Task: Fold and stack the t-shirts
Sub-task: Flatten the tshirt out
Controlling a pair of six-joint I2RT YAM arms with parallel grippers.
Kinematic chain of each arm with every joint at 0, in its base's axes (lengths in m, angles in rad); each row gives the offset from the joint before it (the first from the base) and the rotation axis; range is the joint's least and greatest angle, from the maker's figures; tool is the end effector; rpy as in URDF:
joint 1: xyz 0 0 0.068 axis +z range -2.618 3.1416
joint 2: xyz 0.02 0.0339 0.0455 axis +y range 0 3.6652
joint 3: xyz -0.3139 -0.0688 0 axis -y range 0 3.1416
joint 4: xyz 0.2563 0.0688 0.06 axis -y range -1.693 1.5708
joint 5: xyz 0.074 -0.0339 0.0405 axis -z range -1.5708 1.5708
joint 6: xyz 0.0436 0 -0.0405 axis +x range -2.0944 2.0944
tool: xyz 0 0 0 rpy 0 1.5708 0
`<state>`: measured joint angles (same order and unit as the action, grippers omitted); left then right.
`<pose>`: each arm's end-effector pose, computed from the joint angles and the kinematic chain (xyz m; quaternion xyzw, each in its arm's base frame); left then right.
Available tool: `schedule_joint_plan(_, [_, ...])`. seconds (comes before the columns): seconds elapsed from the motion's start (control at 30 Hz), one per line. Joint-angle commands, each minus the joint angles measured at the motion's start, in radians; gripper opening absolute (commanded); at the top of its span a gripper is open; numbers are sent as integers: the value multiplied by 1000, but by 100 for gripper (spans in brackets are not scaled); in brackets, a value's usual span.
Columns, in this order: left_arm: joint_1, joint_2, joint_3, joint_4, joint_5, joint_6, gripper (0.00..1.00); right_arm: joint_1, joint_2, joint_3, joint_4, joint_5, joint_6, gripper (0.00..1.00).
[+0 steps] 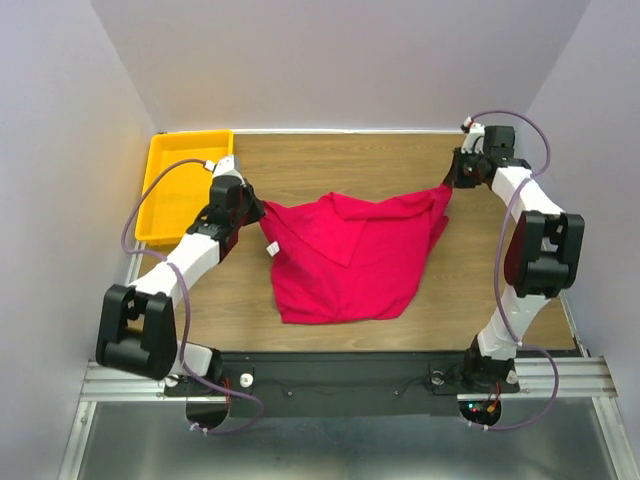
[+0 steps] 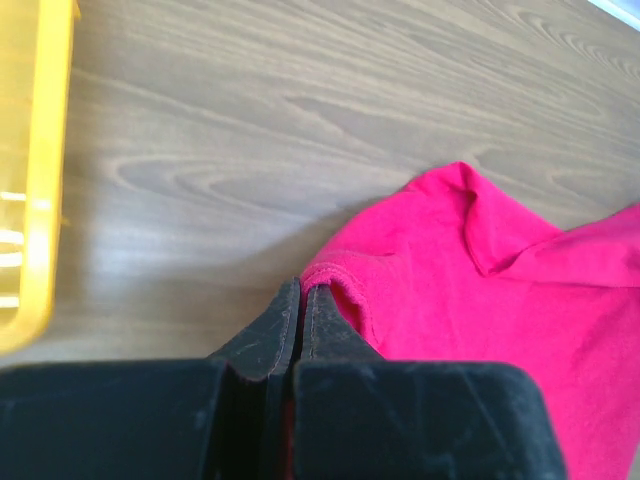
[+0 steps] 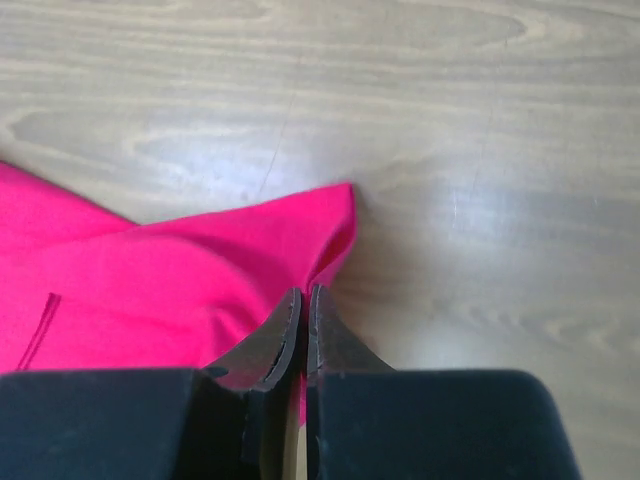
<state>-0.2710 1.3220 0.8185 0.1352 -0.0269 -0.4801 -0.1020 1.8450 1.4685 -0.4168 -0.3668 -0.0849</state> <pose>0.2950 -0.0807 0.3043 -0.0936 0.8193 -0.1971 0.5303 0.4451 -0.0298 0.2955 -0.0613 0.9104 0.1333 0.3868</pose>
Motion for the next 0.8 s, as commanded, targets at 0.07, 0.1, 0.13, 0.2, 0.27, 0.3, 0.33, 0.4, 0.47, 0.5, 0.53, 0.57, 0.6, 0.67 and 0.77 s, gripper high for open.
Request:
schedule_joint_plan(0.07, [23,71,82,73,62,44,0,8,27,-12,69,-17,-109,8])
schedule_joint_plan(0.1, [23,74,80,73,76,47,0,8,-16,-42,67,-27,-157,8])
schedule_joint_plan(0.13, [24,74,71,73,93,51,0,7,-48,-75,65,-34,-202,7])
schedule_joint_plan(0.2, [23,60,58,72,113,57,0,5,-117,-198,65,-50,-327,4])
schedule_joint_plan(0.27, [23,46,33,67,125,61,0,1,-247,-295,65,-114,-462,3])
schedule_joint_plan(0.3, [24,33,24,67,133,61,0,-2,-304,-342,65,-144,-502,3])
schedule_joint_plan(0.33, [24,26,15,66,148,61,0,-2,-353,-437,65,-184,-542,3])
schedule_joint_plan(0.4, [24,8,-11,66,163,60,0,-4,-508,-525,49,-312,-627,2])
schedule_joint_plan(0.47, [24,0,-33,64,179,57,0,-2,-524,-516,-92,-440,-751,2])
schedule_joint_plan(0.5, [26,-6,-39,64,183,57,0,-2,-527,-520,-175,-460,-775,4])
schedule_joint_plan(0.53, [24,-10,-48,64,186,55,0,-1,-533,-551,-201,-472,-829,9])
schedule_joint_plan(0.57, [24,-12,-51,64,189,55,0,1,-546,-568,-232,-462,-845,12])
schedule_joint_plan(0.6, [24,-14,-55,64,189,55,0,2,-550,-582,-244,-445,-858,19])
schedule_joint_plan(0.67, [24,-14,-56,64,202,55,0,1,-552,-606,-266,-399,-895,44])
schedule_joint_plan(0.77, [24,-14,-53,64,214,57,0,1,-555,-605,-374,-400,-953,56])
